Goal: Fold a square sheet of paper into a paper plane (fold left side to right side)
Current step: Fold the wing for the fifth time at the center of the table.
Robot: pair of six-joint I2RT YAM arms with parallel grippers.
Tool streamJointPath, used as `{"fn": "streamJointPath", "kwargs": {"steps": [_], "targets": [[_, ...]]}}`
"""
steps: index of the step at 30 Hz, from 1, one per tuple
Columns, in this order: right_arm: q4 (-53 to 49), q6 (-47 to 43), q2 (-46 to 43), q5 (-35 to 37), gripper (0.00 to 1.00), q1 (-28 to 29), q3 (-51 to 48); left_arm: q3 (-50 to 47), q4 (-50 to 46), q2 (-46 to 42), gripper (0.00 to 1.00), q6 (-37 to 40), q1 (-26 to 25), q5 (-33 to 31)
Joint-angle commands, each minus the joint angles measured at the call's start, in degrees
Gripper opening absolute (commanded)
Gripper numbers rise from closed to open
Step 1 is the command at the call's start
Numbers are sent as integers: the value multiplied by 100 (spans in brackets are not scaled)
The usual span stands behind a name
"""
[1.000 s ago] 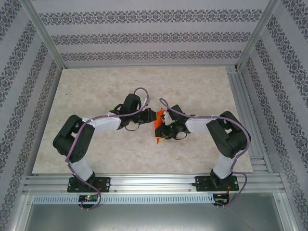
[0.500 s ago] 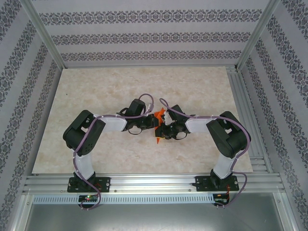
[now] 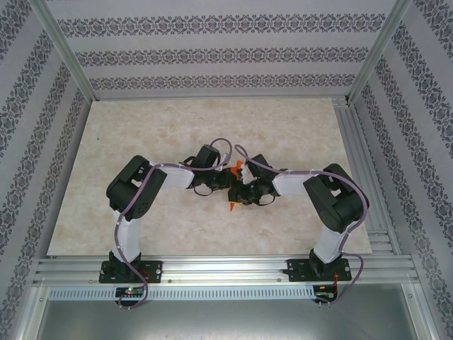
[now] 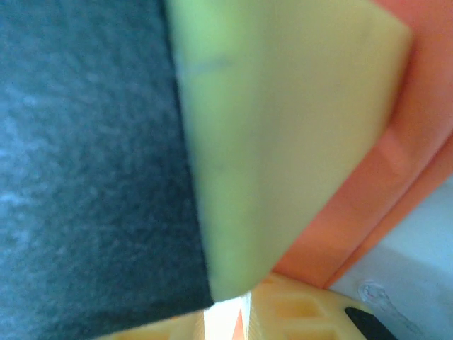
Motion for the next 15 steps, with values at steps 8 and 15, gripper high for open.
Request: {"fn": "streamJointPath", "kwargs": {"steps": [8,15], "targets": [[-92,49,-794,-171,24,-206,-398,130,-359,365,11,312,-40,-703],[-307,-54,-1712,-248,23,-1180,-573,173,-433,437,11,375,-75,-741]]}}
